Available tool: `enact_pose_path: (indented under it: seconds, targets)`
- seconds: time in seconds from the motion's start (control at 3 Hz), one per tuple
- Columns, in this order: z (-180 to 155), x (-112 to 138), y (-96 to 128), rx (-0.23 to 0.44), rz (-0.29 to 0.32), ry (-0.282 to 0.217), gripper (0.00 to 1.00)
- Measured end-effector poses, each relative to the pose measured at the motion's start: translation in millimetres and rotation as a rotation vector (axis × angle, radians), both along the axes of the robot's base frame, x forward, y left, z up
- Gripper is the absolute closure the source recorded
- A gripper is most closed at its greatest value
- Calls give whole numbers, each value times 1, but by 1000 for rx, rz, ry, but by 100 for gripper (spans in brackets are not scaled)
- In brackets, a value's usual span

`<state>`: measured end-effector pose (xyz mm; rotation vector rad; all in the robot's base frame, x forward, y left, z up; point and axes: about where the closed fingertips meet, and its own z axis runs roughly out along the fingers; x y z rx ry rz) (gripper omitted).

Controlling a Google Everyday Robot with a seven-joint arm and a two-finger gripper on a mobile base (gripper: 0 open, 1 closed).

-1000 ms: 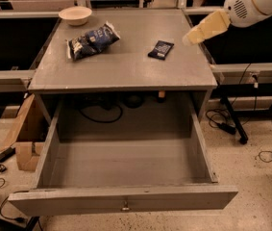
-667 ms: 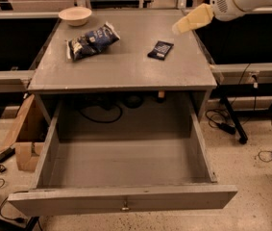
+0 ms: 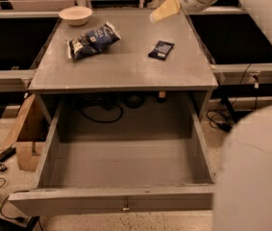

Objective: Place rxbar blueberry into top drawer

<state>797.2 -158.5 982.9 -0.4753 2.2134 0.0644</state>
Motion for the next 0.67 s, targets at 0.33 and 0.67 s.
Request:
enact_pose_path:
  seconds: [0.33, 0.67]
  targets:
    - [-26, 41, 11, 6, -177, 81, 0]
    - [-26, 40, 10, 21, -184, 81, 0]
